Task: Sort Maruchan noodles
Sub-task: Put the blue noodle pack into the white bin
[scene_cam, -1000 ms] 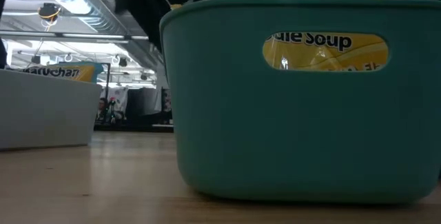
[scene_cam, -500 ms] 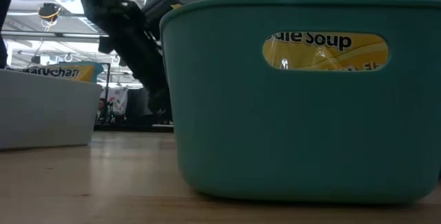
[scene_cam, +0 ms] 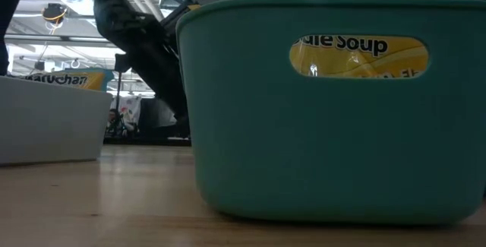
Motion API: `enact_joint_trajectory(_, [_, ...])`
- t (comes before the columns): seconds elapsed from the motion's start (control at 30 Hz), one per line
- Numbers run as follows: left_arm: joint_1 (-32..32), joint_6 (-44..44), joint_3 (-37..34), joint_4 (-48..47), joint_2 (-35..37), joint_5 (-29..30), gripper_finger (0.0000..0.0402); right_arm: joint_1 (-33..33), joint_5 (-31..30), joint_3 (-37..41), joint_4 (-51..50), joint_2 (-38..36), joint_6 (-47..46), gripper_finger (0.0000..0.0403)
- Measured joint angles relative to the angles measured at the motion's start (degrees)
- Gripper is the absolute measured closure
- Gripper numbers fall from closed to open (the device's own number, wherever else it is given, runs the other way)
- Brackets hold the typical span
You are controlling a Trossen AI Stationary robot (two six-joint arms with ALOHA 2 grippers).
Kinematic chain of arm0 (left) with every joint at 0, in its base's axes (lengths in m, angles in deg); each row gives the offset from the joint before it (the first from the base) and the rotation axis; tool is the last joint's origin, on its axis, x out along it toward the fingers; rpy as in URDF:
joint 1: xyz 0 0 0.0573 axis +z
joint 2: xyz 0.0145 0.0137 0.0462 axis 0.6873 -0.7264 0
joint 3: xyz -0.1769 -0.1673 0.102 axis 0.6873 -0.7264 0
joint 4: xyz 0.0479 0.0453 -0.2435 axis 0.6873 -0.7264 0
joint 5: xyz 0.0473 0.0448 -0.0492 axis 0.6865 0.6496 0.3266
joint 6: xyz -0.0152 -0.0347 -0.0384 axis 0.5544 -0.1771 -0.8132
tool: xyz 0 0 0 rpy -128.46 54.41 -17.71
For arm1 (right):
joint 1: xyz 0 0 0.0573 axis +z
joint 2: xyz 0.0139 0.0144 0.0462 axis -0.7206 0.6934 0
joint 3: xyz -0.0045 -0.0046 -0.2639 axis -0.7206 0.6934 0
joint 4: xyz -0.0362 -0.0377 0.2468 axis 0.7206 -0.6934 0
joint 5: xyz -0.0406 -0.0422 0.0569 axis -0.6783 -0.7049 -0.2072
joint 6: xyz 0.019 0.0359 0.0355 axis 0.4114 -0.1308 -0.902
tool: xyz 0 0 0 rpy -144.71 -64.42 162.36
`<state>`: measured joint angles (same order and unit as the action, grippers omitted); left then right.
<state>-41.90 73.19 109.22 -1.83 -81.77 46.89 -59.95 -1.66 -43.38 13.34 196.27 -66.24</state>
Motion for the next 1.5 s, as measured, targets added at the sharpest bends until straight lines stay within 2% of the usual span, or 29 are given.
enact_joint_trajectory(0.1, [-0.03, -0.21, -0.04, 0.26, -0.12, -0.10, 0.0197, 0.07, 0.02, -0.38, -0.09, 0.08, 1.31, 0.0159])
enact_joint_trajectory(0.23, [-0.39, -0.36, -0.11, 0.27, -0.13, 0.27, 0.0197, 0.07, 0.04, -0.44, 0.26, 0.08, 2.78, 0.0226])
enact_joint_trajectory(0.33, [-0.69, -2.84, -0.11, 0.29, -0.14, 3.41, 0.0197, 0.64, -0.66, -0.53, 0.37, -0.03, 4.01, 0.0281])
enact_joint_trajectory(0.4, [-0.99, -2.87, -0.11, 0.23, 0.23, 3.75, 0.0196, 1.18, -1.68, -0.53, 0.34, -0.20, 5.54, 0.0301])
enact_joint_trajectory(0.53, [-1.22, -3.01, -0.22, -2.19, 3.89, 0.28, 0.0186, 2.76, -3.55, -0.53, -0.26, -1.05, 9.26, 0.0301])
enact_joint_trajectory(0.77, [-1.10, -4.91, -0.17, -11.21, 17.59, -1.06, 0.0159, 6.35, -7.00, -0.47, -3.08, -5.92, 15.93, 0.0288])
enact_joint_trajectory(0.87, [-0.30, -5.21, -0.16, -11.78, 23.12, -2.00, 0.0141, 8.59, -9.00, -0.46, -2.85, -7.61, 20.37, 0.0296])
enact_joint_trajectory(0.97, [1.19, -7.76, -0.09, -11.72, 26.64, -5.46, 0.0124, 10.62, -10.58, -0.46, -0.38, -8.20, 25.21, 0.0300])
enact_joint_trajectory(1.17, [3.61, -11.03, -0.09, -10.88, 28.11, -20.78, 0.0101, 12.89, -13.41, -3.87, -0.62, -8.18, 30.25, 0.0288])
enact_joint_trajectory(1.37, [3.58, -12.18, -0.09, -10.97, 26.57, -23.02, 0.0102, 14.05, -14.61, -10.00, -6.53, -8.18, 37.56, 0.0300])
enact_joint_trajectory(1.5, [3.10, -12.50, -0.05, -12.37, 26.50, -23.71, 0.0104, 14.25, -14.43, -13.06, -10.36, -8.16, 37.96, 0.0294])
